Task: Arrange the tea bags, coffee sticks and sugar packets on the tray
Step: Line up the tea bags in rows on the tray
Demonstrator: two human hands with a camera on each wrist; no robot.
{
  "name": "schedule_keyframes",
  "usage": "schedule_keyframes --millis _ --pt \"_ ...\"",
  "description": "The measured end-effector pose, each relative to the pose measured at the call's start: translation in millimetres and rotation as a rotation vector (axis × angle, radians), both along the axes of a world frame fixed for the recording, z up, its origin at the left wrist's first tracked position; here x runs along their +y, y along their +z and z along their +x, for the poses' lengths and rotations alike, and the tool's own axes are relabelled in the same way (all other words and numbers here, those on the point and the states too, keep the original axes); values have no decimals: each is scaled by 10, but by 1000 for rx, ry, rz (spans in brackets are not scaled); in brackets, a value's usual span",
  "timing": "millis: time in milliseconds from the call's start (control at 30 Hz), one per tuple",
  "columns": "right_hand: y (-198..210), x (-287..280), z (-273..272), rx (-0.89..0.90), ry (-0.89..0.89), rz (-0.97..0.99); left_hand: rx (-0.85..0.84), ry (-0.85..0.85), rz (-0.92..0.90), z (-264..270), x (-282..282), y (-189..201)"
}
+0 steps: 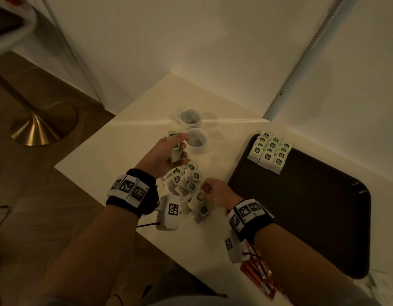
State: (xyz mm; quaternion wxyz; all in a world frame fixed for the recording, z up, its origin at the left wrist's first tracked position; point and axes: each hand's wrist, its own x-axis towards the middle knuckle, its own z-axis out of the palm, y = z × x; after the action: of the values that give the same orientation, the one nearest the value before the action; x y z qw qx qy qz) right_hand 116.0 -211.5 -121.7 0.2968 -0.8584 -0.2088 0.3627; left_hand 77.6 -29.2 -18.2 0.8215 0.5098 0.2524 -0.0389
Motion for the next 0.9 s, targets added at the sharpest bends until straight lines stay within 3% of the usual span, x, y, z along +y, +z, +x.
schedule_keyframes --millis 100,200,267,367,600,900 --pt "148 -35 84 175 -121 110 -23 10 55 33 -31 -9" --pt "545 -117 269 228 -179 303 -47 -23 228 80 -85 -2" --pt "927 -186 426 176 -182 397 -95 -96 308 140 -145 29" --pt "1504 -278 664 -39 -152 423 -158 -186 338 266 -306 107" --pt "2418 -484 957 -451 -76 286 -297 -143 -2 579 -852 352" --pt "2679 -586 1031 -737 -40 50 -331 -273 -319 717 -1375 474"
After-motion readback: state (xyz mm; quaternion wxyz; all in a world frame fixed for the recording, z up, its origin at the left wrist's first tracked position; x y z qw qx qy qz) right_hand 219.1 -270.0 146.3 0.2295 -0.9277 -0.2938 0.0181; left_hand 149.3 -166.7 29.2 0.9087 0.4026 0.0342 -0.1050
